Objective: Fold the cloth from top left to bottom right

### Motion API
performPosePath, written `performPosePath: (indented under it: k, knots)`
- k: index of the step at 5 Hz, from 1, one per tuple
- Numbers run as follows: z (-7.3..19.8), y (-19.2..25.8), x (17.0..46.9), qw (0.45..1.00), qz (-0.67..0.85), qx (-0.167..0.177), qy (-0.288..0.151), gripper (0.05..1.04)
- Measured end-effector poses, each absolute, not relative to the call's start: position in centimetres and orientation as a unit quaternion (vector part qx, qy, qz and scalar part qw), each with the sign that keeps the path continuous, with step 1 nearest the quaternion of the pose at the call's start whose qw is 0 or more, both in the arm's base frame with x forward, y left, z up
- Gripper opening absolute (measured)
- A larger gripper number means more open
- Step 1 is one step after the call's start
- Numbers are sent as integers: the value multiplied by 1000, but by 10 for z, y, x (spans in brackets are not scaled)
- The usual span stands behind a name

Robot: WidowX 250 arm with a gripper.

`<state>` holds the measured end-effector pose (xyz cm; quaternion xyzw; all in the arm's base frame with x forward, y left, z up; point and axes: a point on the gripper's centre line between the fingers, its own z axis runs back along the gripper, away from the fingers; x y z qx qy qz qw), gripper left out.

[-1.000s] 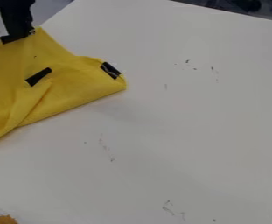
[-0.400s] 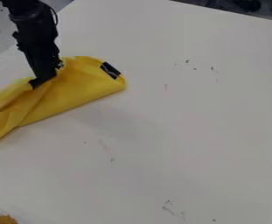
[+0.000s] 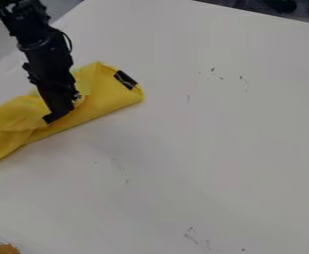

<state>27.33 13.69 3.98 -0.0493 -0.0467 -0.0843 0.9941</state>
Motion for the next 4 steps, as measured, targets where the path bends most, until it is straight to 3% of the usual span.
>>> performPosePath:
  k: [1,3,4]
  knots:
    - [32,131,268,995,-79,-36,-43,235]
    - [39,131,269,996,-74,15,-47,805]
    - [45,131,272,993,-91,48,-60,1007]
